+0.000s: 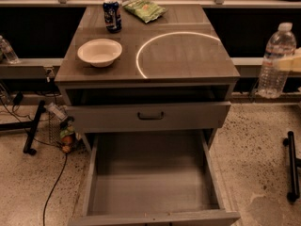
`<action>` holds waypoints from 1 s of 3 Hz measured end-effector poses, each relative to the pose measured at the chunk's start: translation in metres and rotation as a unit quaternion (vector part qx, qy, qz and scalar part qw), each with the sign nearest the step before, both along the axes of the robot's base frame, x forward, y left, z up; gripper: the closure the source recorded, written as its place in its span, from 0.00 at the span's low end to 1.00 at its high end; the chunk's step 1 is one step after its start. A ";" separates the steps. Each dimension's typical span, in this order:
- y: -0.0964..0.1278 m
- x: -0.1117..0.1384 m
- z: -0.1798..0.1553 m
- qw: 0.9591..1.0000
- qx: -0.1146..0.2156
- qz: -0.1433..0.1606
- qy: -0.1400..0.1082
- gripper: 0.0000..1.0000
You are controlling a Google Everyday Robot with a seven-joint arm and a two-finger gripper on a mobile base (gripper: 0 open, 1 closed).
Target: Place water bottle into middle drawer
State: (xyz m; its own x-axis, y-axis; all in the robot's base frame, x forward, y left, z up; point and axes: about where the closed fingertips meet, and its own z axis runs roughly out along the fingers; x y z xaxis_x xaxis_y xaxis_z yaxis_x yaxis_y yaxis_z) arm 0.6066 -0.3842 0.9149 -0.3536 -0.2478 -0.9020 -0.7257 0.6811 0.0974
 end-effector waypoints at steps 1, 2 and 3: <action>0.009 0.005 -0.011 1.000 0.003 0.005 0.013 1.00; 0.009 0.005 -0.011 1.000 0.003 0.005 0.013 1.00; 0.017 -0.015 -0.027 0.999 -0.007 0.037 0.011 1.00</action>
Offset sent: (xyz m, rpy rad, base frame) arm 0.0031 0.0101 -0.0162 0.0075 0.0370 0.0142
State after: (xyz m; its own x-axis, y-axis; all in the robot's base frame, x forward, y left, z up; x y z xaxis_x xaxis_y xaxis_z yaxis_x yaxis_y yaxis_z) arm 0.5912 -0.3673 0.8879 -0.3525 -0.2862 -0.8909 -0.7725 0.6263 0.1045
